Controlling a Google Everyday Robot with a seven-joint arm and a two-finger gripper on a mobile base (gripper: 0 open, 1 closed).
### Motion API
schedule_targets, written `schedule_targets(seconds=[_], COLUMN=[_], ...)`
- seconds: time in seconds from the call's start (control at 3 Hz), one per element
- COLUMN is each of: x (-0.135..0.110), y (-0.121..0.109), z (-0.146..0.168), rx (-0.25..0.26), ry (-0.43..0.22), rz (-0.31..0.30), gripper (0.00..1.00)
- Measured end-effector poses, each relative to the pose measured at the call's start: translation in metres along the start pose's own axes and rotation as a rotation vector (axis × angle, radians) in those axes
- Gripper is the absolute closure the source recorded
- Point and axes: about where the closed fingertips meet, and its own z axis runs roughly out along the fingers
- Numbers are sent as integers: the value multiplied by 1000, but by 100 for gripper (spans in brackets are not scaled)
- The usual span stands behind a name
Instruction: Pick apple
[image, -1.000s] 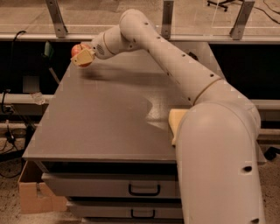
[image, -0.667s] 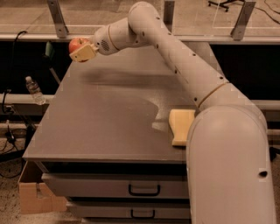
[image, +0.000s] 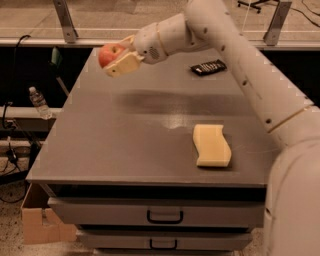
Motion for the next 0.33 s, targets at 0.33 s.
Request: schedule_targets(seconds=[0.33], x=[7], y=[1], z=[-9], rx=[3], ry=[9], rz=[5], gripper=[100])
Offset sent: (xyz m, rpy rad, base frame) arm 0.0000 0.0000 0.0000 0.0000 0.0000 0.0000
